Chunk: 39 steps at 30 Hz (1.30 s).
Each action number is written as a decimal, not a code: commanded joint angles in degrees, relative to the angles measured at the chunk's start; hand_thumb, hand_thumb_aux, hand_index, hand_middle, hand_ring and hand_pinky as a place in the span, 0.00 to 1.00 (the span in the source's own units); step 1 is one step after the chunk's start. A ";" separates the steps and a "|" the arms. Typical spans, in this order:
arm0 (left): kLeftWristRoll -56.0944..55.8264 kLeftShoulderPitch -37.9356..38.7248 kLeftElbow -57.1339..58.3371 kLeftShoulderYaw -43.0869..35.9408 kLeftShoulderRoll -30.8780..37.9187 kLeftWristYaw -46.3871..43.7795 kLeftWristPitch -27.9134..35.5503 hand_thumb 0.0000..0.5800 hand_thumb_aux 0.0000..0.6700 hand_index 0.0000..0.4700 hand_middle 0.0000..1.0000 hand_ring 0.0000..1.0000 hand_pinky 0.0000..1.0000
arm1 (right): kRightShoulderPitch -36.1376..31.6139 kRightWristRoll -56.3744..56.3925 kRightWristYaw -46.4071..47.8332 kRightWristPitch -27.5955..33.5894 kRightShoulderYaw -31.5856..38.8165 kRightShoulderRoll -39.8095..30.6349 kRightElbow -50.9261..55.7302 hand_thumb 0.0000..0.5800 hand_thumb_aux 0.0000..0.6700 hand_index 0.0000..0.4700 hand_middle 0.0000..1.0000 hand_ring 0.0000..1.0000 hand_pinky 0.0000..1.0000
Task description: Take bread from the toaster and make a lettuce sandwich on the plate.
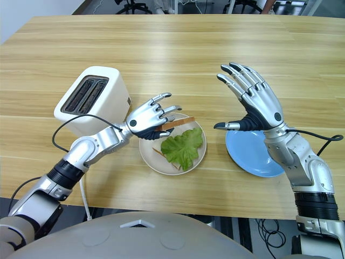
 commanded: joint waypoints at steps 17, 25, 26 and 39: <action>2.95 0.62 2.60 -5.85 -1.54 3.55 4.68 1.00 1.00 0.98 1.00 1.00 1.00 | -0.02 0.63 2.99 -1.66 2.20 -0.06 0.80 0.00 0.00 0.00 0.00 0.00 0.00; 3.22 0.83 2.13 -7.09 -1.73 4.75 5.47 1.00 1.00 0.98 1.00 1.00 1.00 | 0.17 0.86 3.22 -1.56 2.30 -0.38 0.77 0.00 0.00 0.00 0.00 0.00 0.00; 3.43 0.78 2.37 -7.41 -1.72 4.91 5.48 1.00 1.00 0.98 1.00 1.00 1.00 | 0.21 0.82 3.23 -1.54 2.33 -0.37 0.78 0.00 0.00 0.00 0.00 0.00 0.00; 0.56 3.30 6.35 -10.81 -1.16 -0.21 4.21 0.00 0.00 0.00 0.00 0.00 0.00 | 1.24 1.64 3.93 -1.67 1.74 -0.91 -0.06 0.00 0.00 0.00 0.00 0.00 0.00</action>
